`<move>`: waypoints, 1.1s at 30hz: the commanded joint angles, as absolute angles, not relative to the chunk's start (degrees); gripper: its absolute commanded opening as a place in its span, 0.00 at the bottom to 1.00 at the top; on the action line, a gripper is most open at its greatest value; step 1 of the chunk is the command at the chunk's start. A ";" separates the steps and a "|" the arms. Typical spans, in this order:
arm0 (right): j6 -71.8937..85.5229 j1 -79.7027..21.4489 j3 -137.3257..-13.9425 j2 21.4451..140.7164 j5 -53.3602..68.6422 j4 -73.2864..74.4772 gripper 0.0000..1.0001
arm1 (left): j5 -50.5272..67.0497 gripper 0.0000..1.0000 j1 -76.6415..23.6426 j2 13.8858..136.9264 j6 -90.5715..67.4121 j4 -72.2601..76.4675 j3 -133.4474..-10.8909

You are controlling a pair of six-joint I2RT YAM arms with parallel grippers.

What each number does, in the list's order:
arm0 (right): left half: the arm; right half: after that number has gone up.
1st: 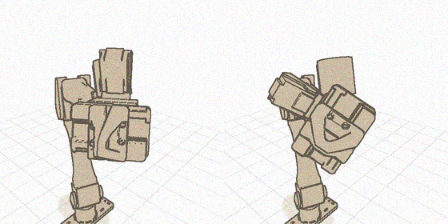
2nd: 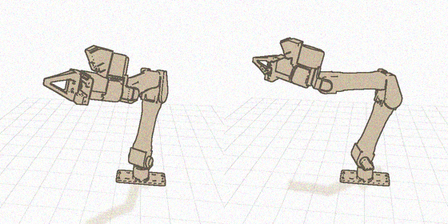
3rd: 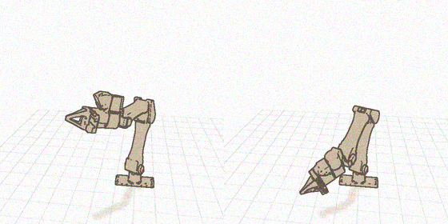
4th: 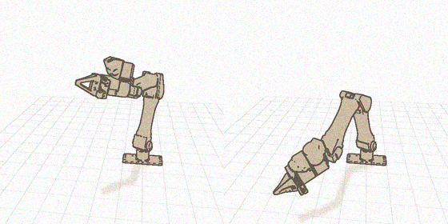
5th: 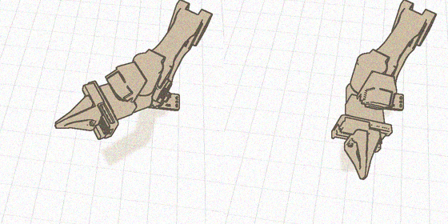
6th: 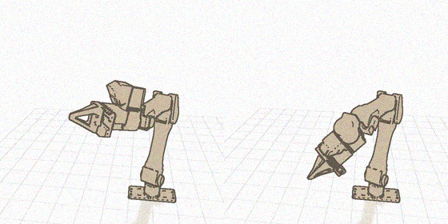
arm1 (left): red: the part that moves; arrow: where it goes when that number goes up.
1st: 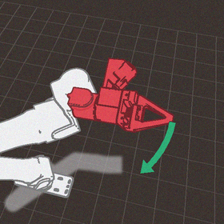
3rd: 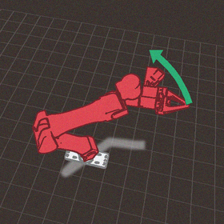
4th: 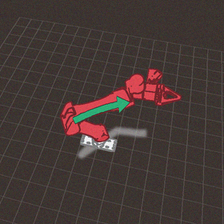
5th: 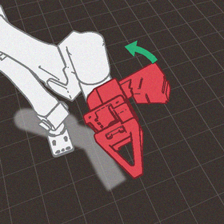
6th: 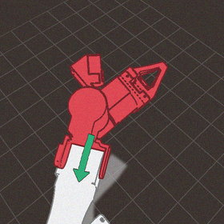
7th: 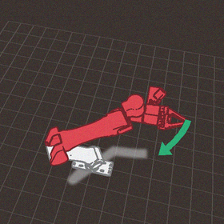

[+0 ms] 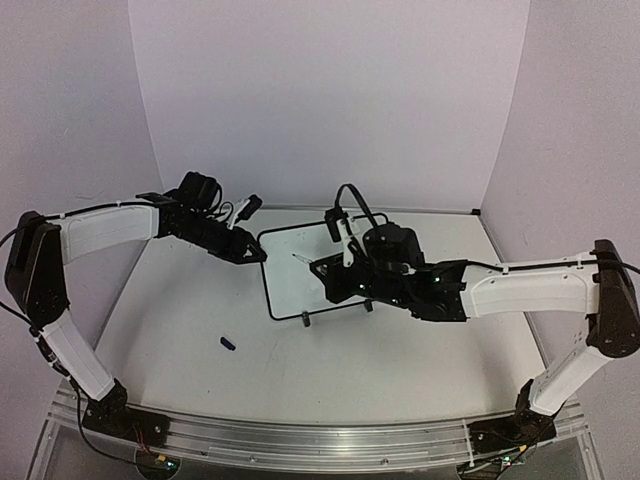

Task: Write a sentence on the whiteboard
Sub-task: Hold the whiteboard at the center of the board.

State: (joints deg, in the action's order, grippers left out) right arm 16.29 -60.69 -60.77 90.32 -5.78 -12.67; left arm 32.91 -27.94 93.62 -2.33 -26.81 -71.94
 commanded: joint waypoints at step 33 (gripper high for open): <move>13.75 -60.57 -76.39 105.28 -10.45 -14.85 0.00 | 34.37 0.09 -28.04 98.09 -0.38 -23.51 -72.09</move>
